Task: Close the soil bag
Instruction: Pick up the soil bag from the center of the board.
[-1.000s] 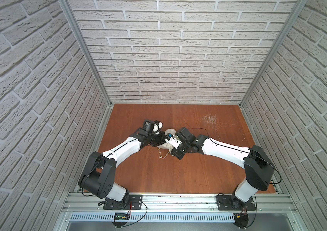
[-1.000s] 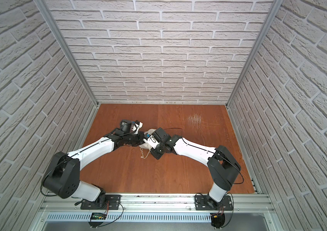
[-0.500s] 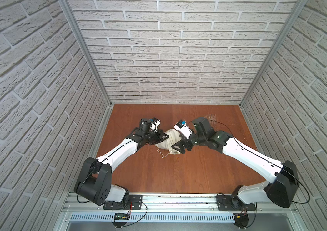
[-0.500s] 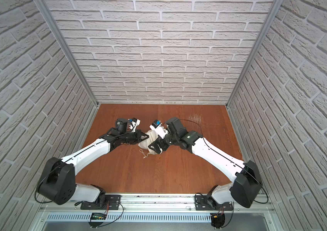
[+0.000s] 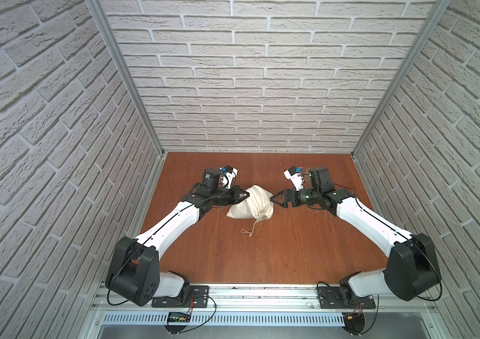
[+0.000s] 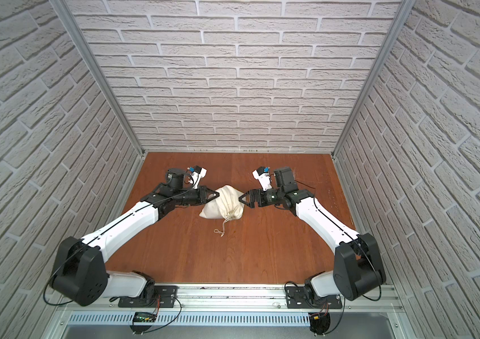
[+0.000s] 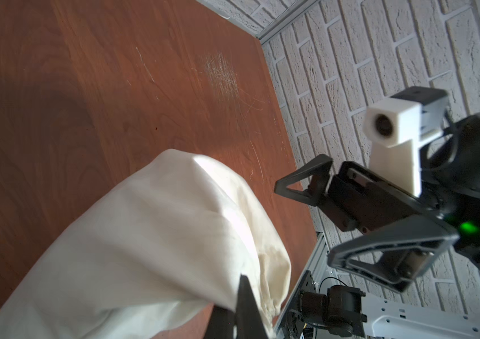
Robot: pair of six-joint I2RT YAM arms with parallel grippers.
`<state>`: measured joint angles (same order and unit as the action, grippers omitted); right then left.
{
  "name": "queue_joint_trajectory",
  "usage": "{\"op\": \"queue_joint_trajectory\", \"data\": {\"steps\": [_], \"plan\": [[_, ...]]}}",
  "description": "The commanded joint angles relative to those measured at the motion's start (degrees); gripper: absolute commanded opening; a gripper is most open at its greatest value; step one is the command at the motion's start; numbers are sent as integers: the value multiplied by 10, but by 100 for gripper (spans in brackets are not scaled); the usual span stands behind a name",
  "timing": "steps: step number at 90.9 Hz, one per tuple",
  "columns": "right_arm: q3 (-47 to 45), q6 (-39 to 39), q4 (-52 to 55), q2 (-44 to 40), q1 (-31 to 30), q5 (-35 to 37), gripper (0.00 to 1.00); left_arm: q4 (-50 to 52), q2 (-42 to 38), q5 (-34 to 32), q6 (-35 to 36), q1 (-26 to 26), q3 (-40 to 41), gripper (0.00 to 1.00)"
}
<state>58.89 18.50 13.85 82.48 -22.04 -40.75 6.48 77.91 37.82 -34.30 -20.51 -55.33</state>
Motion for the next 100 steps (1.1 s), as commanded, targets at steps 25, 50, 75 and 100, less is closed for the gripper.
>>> {"op": "queue_joint_trajectory", "data": {"steps": [25, 50, 75, 100], "plan": [[5, 130, -96, 6, 23, -124, 99, 2, -54, 30, 56, 5, -87, 0], [9, 191, -141, 26, 23, -170, 99, 21, -61, 43, 62, 1, -138, 0], [12, 248, -201, 27, 11, -177, 99, 44, -58, 41, 78, -26, -174, 0], [11, 261, -228, 44, -32, -182, 99, 48, -49, 39, 81, -38, -187, 0]]}}
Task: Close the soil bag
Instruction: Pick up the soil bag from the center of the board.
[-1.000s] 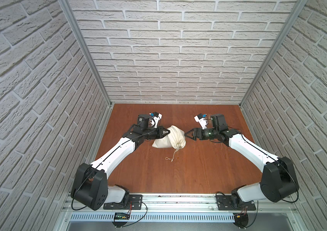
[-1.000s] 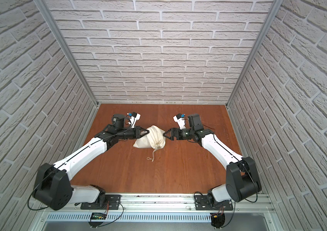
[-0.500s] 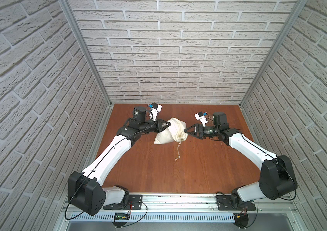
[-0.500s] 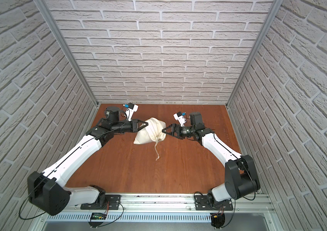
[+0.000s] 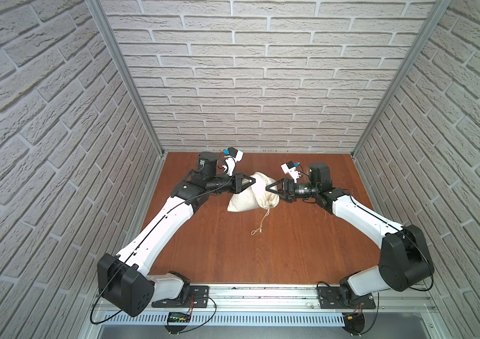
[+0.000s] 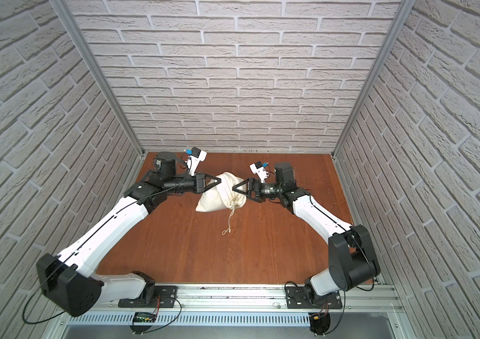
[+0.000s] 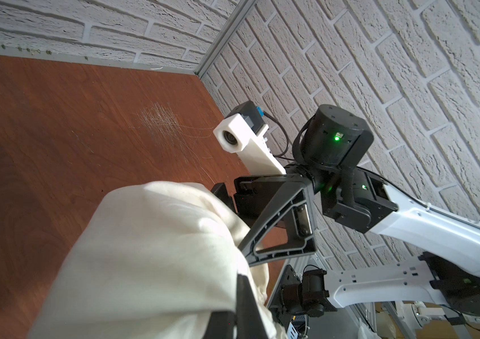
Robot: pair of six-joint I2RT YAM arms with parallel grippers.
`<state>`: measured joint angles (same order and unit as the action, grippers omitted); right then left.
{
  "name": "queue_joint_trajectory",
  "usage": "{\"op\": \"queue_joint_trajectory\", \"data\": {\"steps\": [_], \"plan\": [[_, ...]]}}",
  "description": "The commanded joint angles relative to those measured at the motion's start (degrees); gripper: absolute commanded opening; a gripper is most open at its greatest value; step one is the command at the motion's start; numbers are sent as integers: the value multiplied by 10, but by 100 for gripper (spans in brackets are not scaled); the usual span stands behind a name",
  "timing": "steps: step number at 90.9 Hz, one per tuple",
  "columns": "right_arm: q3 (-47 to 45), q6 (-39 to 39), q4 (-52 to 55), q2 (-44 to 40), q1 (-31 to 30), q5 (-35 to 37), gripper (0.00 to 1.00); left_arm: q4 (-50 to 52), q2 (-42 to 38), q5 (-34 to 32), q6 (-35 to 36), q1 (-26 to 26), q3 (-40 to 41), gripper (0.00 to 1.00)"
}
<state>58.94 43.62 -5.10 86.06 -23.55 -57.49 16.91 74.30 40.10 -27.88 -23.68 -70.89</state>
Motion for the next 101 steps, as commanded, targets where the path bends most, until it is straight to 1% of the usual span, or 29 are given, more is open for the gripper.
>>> {"op": "queue_joint_trajectory", "data": {"steps": [1, 14, 35, 47, 54, 64, 69, 74, 79, 89, 94, 96, 101], "plan": [[11, 10, -39, 8, -18, -14, 99, -55, -13, 17, 17, -6, -31, 0], [6, 6, -39, -3, -27, -10, 99, -48, -12, 10, 20, -8, -32, 0], [6, -15, -5, -25, -30, -9, 99, -34, -5, 1, 27, -9, -33, 0], [5, -27, 16, -36, -33, -7, 99, -11, 2, -18, 44, -8, -32, 0], [5, -40, 38, -42, -33, -1, 97, -8, 3, -27, 46, -7, -28, 0], [5, -58, 62, -49, -34, 8, 91, -6, 4, -36, 45, -6, -24, 0], [6, -63, 73, -51, -33, 13, 85, -3, 4, -41, 45, -4, -24, 0], [8, -71, 87, -52, -33, 19, 75, -1, 4, -46, 44, -3, -24, 0], [12, -84, 105, -53, -33, 29, 60, -1, 3, -48, 45, -1, -25, 0], [18, -98, 127, -54, -34, 45, 21, 1, 3, -48, 44, 2, -25, 0], [20, -99, 129, -54, -34, 55, 6, 2, 4, -47, 43, 2, -25, 0], [22, -99, 129, -54, -33, 57, 4, 3, 4, -48, 44, 2, -25, 0], [23, -100, 123, -54, -33, 66, 3, 5, 4, -50, 44, 3, -23, 0]]}}
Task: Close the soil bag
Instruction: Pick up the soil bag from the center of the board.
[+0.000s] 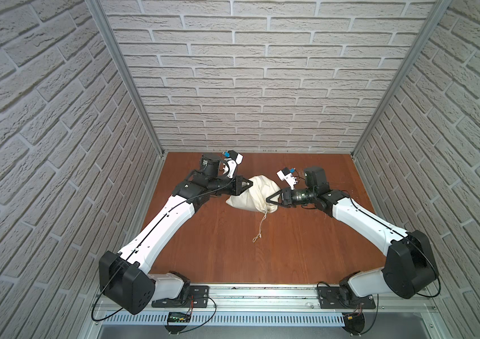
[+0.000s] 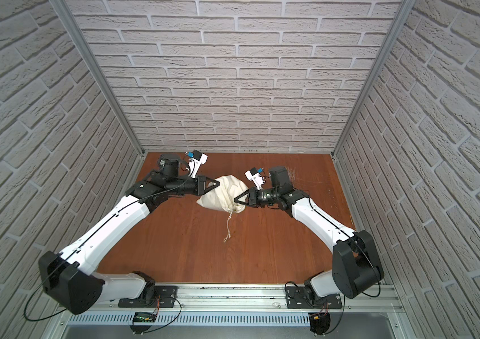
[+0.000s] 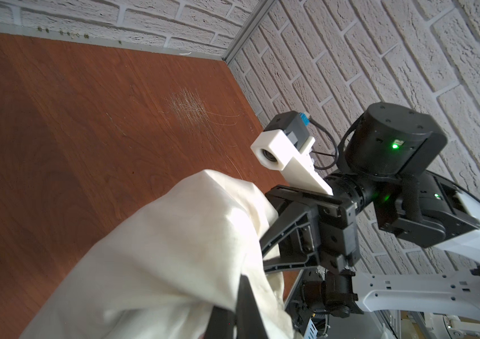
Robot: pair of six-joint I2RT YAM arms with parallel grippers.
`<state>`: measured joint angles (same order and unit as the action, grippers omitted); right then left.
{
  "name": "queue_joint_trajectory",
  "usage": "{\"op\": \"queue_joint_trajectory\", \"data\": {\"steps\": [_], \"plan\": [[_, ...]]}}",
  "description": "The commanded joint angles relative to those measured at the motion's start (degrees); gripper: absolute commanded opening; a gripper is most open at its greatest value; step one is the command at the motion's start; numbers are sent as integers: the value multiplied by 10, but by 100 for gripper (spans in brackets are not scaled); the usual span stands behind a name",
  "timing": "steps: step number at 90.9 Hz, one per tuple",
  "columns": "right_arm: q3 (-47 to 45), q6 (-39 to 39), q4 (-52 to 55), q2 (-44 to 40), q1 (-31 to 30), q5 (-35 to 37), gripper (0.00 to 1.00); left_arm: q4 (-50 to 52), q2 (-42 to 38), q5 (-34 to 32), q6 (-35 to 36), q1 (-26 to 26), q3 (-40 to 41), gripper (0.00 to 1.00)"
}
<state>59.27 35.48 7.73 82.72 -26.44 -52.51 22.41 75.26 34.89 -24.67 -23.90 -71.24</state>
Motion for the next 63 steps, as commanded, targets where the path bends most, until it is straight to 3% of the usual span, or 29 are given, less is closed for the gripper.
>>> {"op": "queue_joint_trajectory", "data": {"steps": [1, 34, 47, 53, 63], "plan": [[19, -18, -7, -21, -5, 19, 3, -49, -6, 2, 11, 6, -19, 0], [22, 25, -97, -53, -4, 48, 3, -55, 8, -20, -33, 40, 23, 0], [25, 30, -105, -52, -4, 64, 3, -74, 14, -16, -67, 65, 47, 8], [23, 32, -114, -53, -3, 69, 3, -78, 10, -17, -76, 75, 55, 27], [22, 28, -114, -56, -2, 82, 3, -79, -2, -24, -83, 91, 64, 29]]}}
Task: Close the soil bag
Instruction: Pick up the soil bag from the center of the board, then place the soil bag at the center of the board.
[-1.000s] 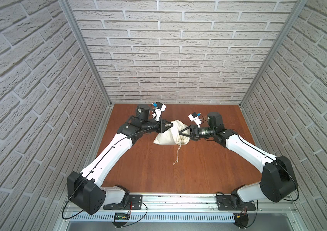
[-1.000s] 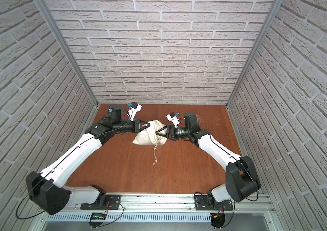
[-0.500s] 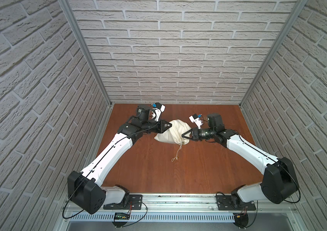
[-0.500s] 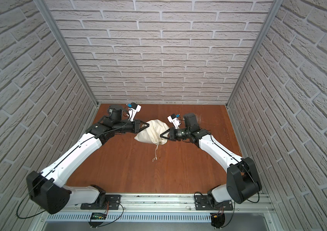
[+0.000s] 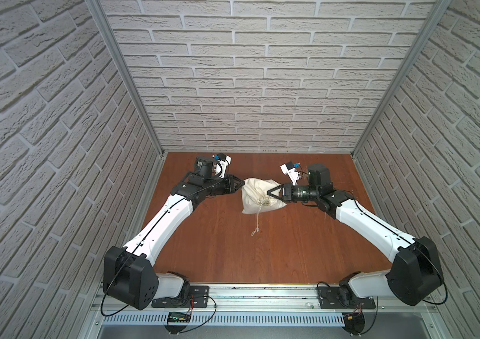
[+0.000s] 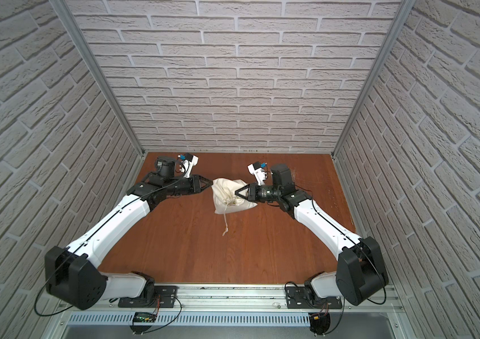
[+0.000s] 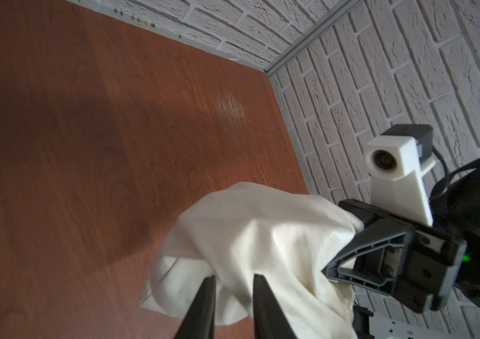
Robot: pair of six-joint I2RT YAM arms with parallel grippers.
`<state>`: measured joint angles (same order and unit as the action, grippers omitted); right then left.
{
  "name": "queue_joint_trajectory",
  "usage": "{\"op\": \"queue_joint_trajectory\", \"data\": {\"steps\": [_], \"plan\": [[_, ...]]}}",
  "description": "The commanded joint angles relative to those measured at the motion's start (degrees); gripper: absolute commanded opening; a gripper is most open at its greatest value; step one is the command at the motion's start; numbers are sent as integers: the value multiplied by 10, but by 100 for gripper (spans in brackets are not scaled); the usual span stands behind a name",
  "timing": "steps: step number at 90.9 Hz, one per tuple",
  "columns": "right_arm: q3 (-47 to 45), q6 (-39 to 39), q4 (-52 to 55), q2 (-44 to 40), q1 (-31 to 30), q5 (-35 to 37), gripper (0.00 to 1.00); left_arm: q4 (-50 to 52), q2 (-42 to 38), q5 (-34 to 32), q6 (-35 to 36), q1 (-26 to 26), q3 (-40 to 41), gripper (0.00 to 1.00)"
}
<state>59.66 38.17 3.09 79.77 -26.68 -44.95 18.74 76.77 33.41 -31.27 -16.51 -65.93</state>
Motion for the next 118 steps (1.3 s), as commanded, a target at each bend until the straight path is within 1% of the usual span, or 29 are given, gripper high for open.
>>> {"op": "queue_joint_trajectory", "data": {"steps": [1, 13, 17, 52, 61, 75, 99, 105, 118], "plan": [[18, 1, -68, -26, 0, 6, 3, -42, -18, -11, -19, 19, 12, 30], [12, 1, -73, -26, 1, 15, 3, -45, -36, -20, -26, 35, 29, 41], [11, 2, -75, -24, 1, 17, 3, -45, -39, -19, -26, 40, 33, 43], [24, -12, -54, -18, 9, 39, 3, -43, -44, -18, -24, 45, 46, 45], [43, -21, -41, -20, 10, 48, 3, -52, -45, -18, -28, 44, 55, 49], [79, -41, -8, -22, 13, 58, 3, -65, -50, -14, -28, 44, 76, 49], [131, -52, 18, -21, 25, 66, 3, -83, -71, -8, -28, 43, 98, 51], [149, -57, 29, -18, 27, 68, 3, -87, -75, -10, -28, 43, 103, 54], [191, -67, 49, -14, 34, 72, 3, -88, -84, -15, -28, 43, 107, 65]]}}
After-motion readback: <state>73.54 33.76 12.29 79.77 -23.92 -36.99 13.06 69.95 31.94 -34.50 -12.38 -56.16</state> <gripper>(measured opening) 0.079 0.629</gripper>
